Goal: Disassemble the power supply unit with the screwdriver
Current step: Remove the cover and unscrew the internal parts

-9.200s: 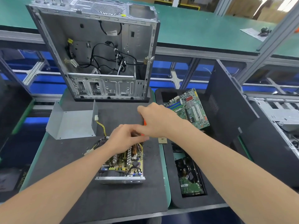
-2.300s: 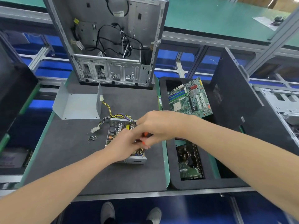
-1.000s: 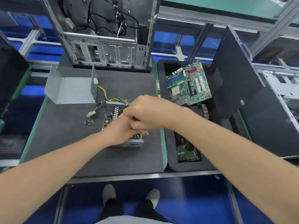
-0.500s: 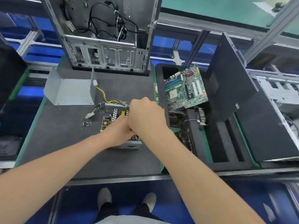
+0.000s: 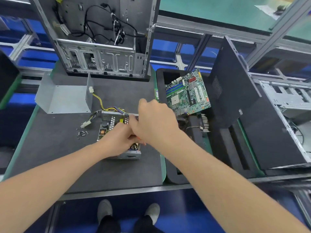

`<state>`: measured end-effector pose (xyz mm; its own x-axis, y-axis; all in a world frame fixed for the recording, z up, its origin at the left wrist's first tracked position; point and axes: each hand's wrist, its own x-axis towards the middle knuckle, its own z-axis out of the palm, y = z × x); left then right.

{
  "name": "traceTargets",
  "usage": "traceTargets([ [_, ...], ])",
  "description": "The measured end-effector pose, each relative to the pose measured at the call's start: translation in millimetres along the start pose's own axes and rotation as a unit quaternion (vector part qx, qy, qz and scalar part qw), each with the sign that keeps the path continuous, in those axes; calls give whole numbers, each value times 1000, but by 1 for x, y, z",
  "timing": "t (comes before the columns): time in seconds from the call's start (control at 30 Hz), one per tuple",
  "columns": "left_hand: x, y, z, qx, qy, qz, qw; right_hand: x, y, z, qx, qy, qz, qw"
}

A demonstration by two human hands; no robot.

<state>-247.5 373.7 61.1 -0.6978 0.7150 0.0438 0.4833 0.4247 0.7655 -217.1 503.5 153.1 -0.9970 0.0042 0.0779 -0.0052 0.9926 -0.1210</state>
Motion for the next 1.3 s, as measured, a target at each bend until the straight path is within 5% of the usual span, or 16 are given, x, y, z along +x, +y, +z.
traceTargets([
  [0.1,1,-6,2,45,-8,-47,998,-2,-15,11,36,-22,100,994],
  [0.17,1,-9,2,48,-21,-61,997,2,-15,12,39,-48,80,995],
  [0.23,-1,-12,1,11,-35,-48,998,8,-4,8,31,-107,-42,993],
  [0.33,1,-14,2,13,-64,-22,998,22,24,-13,18,-217,-258,941],
  [0.47,4,-15,3,24,-55,-20,998,29,38,-24,29,-221,-338,915],
  [0.57,1,-19,5,27,-54,-28,998,14,28,-16,5,-183,-276,944],
  [0.73,0,-14,7,21,-20,-12,999,1,1,-5,9,23,19,1000],
  [0.87,1,-13,6,35,-30,-16,999,-3,-8,11,15,-56,112,992],
  [1.0,2,-25,6,16,-42,-20,999,13,-1,6,-51,-138,-90,985],
  [1.13,1,-27,11,3,-54,-44,998,27,18,-15,-116,-195,-379,897],
  [1.2,2,-27,11,-10,-49,-41,998,22,23,-17,-127,-177,-413,884],
  [1.3,2,-25,12,13,-29,-17,999,9,15,-10,-50,-119,-283,950],
])
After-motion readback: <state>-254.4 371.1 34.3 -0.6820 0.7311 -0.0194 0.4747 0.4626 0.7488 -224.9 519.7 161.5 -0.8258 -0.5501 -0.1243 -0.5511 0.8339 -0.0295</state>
